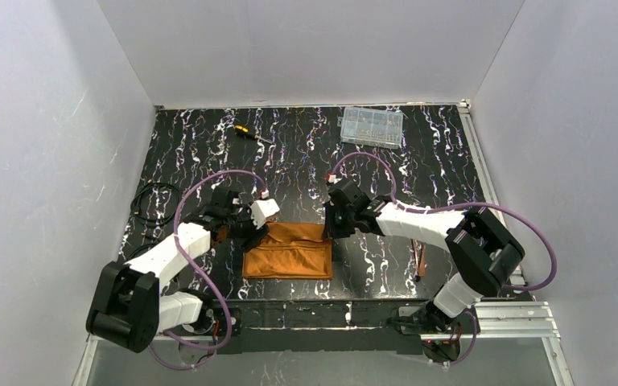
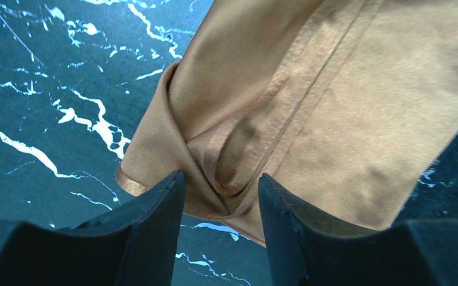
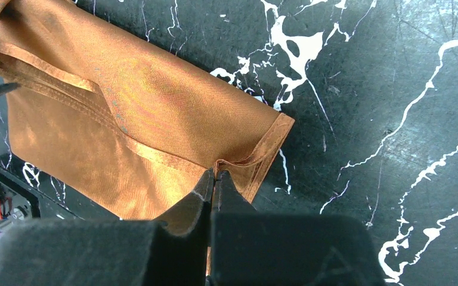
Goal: Fold the napkin into a case and place the utensils inside
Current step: Fold the lower triangle-folded napkin at the center of the board.
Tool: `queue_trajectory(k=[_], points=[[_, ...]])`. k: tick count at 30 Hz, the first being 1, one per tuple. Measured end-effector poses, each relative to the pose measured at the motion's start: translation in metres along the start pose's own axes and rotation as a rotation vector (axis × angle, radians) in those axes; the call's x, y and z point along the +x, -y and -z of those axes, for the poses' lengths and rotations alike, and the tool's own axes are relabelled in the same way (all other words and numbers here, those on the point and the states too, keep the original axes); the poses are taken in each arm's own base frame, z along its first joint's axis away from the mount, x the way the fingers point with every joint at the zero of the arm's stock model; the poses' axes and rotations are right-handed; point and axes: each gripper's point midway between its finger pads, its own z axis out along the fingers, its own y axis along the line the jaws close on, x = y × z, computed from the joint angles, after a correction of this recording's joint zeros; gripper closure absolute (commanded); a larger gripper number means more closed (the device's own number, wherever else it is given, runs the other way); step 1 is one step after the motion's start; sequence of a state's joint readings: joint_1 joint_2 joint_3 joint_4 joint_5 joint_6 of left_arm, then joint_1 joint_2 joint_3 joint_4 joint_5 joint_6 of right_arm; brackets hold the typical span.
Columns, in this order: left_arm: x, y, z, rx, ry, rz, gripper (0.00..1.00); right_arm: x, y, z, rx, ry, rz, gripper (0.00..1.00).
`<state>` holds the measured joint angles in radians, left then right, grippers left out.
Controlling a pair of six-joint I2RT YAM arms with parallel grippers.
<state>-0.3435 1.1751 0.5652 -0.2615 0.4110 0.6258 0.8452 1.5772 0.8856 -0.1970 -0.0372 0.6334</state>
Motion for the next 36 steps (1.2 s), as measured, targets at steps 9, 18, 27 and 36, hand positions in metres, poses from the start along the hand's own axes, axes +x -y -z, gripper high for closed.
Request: queue_trajectory(k=[9, 18, 27, 36], points=[[0.008, -0.019, -0.004, -0.091, -0.053, 0.01, 0.75, 0.0, -0.001, -0.002, -0.008, 0.011, -0.007, 0.99], [0.009, -0.011, -0.006, -0.054, -0.043, 0.003, 1.0, 0.008, 0.006, -0.004, 0.006, -0.001, -0.016, 0.96], [0.009, -0.013, 0.0, -0.057, -0.043, -0.085, 1.0, 0.007, 0.004, 0.001, -0.007, 0.015, -0.015, 0.91], [0.0, -0.015, 0.016, -0.117, 0.025, -0.25, 1.0, 0.023, 0.016, -0.003, 0.015, -0.015, -0.02, 0.85]])
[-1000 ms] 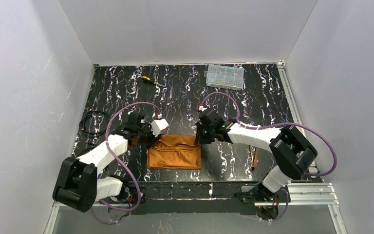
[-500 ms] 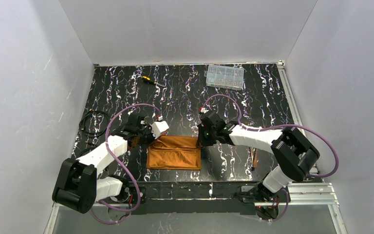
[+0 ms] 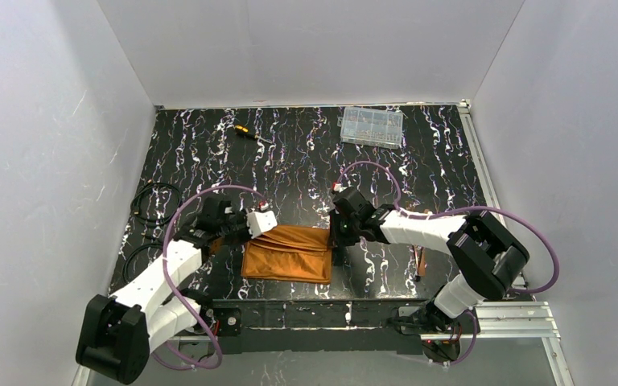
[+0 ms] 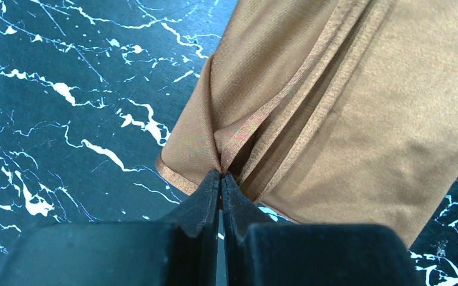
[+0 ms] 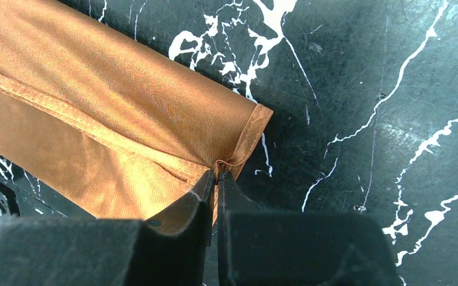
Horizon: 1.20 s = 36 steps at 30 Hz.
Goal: Fold the napkin into a case and place the utensils inside
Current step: Fold the lower triangle-folded napkin at the center of the board, then smooth out the 2/3-rectangle-folded napkin at the center of the board.
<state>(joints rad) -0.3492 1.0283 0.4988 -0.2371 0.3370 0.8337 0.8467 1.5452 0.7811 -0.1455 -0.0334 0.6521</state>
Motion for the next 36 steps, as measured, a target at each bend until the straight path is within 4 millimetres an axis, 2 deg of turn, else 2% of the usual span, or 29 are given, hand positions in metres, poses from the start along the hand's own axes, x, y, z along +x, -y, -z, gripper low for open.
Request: queue_trajectory(k=[4, 9, 14, 16, 23, 27, 31, 33, 36], points=[[0.007, 0.009, -0.002, 0.008, 0.017, -0.064, 1.0, 0.003, 0.002, -0.001, 0.002, -0.004, 0.0, 0.78], [0.031, 0.029, -0.01, 0.064, -0.019, -0.153, 1.0, 0.006, 0.0, -0.001, -0.016, -0.021, 0.004, 0.61], [0.032, 0.028, -0.012, 0.057, -0.004, -0.256, 1.0, 0.014, -0.012, 0.005, -0.079, -0.078, 0.036, 0.59], [0.032, 0.028, -0.012, 0.055, 0.004, -0.293, 1.0, 0.014, -0.023, 0.011, -0.127, -0.101, 0.054, 0.59], [0.032, 0.026, -0.014, 0.051, 0.014, -0.377, 1.0, -0.004, -0.084, 0.045, -0.389, -0.14, 0.148, 0.59], [0.032, 0.025, -0.014, 0.052, 0.014, -0.408, 1.0, -0.007, -0.107, 0.052, -0.504, -0.18, 0.17, 0.6], [0.032, 0.026, -0.014, 0.051, 0.017, -0.428, 1.0, -0.015, -0.123, 0.025, -0.574, -0.229, 0.168, 0.66], [0.032, 0.026, -0.014, 0.05, 0.018, -0.432, 1.0, -0.014, -0.123, 0.004, -0.589, -0.259, 0.148, 0.72], [0.032, 0.026, -0.013, 0.047, 0.017, -0.43, 1.0, -0.004, -0.12, -0.025, -0.62, -0.309, 0.089, 0.74]])
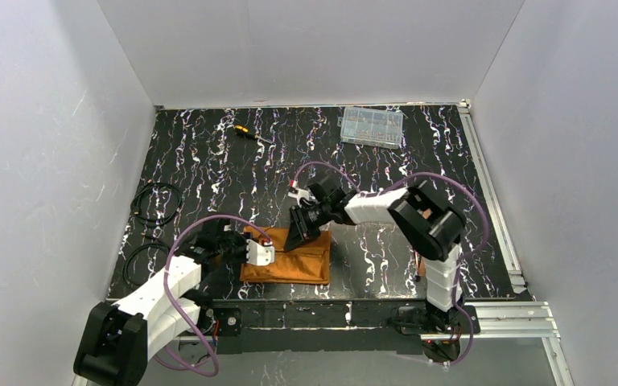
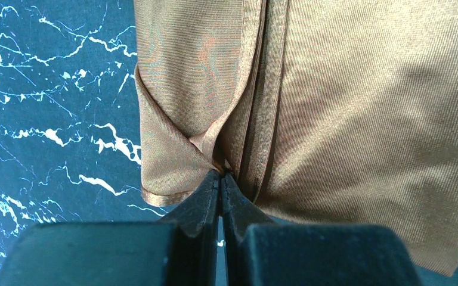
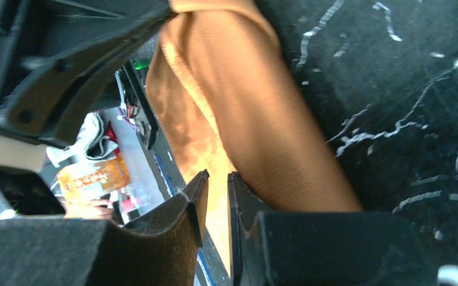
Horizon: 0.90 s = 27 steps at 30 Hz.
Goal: Fold the napkin into a case and place the utensils inside
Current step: Smooth out the 2/3-rectangle-folded napkin at the center of the board.
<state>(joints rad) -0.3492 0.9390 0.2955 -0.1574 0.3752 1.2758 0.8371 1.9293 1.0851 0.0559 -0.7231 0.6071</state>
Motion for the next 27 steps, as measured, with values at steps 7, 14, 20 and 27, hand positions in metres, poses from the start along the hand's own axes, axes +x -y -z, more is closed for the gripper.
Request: queue_trajectory(k=[7, 14, 20, 27], points=[[0.001, 0.0, 0.002, -0.028, -0.002, 0.009, 0.77, 0.013, 0.018, -0.024, -0.141, -0.007, -0.125, 0.78], [-0.007, -0.003, 0.014, -0.041, 0.007, 0.098, 0.54, 0.015, 0.017, -0.028, -0.212, 0.032, -0.158, 0.81], [-0.043, -0.014, 0.04, 0.042, 0.088, 0.214, 0.56, 0.012, 0.018, -0.028, -0.214, 0.059, -0.157, 0.83], [-0.072, -0.007, 0.043, 0.281, 0.136, 0.418, 0.77, 0.011, 0.021, -0.028, -0.188, 0.07, -0.152, 0.86]])
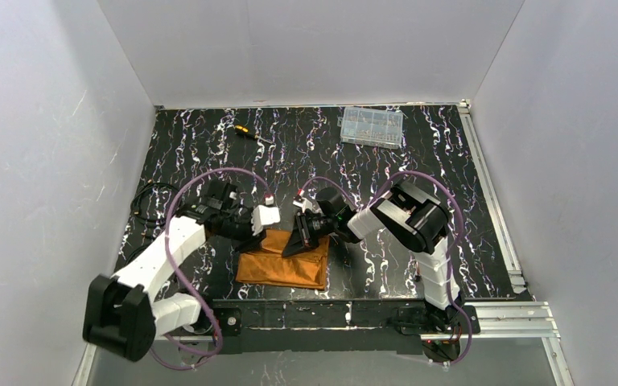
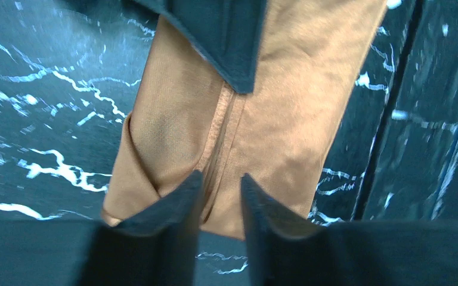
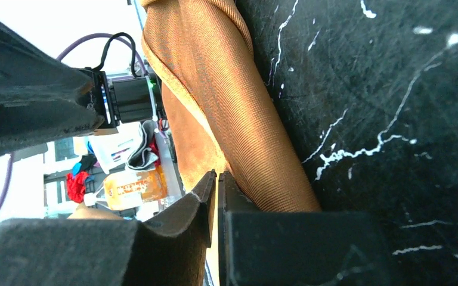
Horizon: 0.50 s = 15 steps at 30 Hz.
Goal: Fold the napkin into a case and place the utensils inside
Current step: Smooth out the 2/3-rectangle-folded napkin at the center of the board.
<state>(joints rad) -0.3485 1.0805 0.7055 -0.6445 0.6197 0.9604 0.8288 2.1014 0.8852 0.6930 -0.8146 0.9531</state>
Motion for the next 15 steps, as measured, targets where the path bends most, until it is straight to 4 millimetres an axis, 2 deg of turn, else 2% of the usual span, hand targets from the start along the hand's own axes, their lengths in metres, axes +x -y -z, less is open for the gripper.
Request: queue_trajectory(k=[2, 5, 7, 10, 15], points=[[0.003, -0.005, -0.01, 0.023, -0.016, 0.118, 0.85, 0.0, 0.001, 0.0, 0.009, 0.003, 0.012, 0.86], [0.01, -0.015, -0.02, -0.009, -0.04, 0.246, 0.88, 0.0, 0.002, 0.0, 0.017, 0.005, 0.026, 0.87], [0.011, -0.024, -0.023, -0.058, -0.041, 0.286, 0.94, 0.0, 0.002, 0.001, 0.021, 0.006, 0.031, 0.88], [0.016, -0.032, -0.024, -0.114, -0.05, 0.321, 0.95, 0.0, 0.002, 0.001, 0.024, 0.007, 0.034, 0.89], [0.042, -0.022, -0.03, -0.128, -0.111, 0.33, 0.97, 0.0, 0.002, 0.001, 0.025, 0.012, 0.037, 0.9]])
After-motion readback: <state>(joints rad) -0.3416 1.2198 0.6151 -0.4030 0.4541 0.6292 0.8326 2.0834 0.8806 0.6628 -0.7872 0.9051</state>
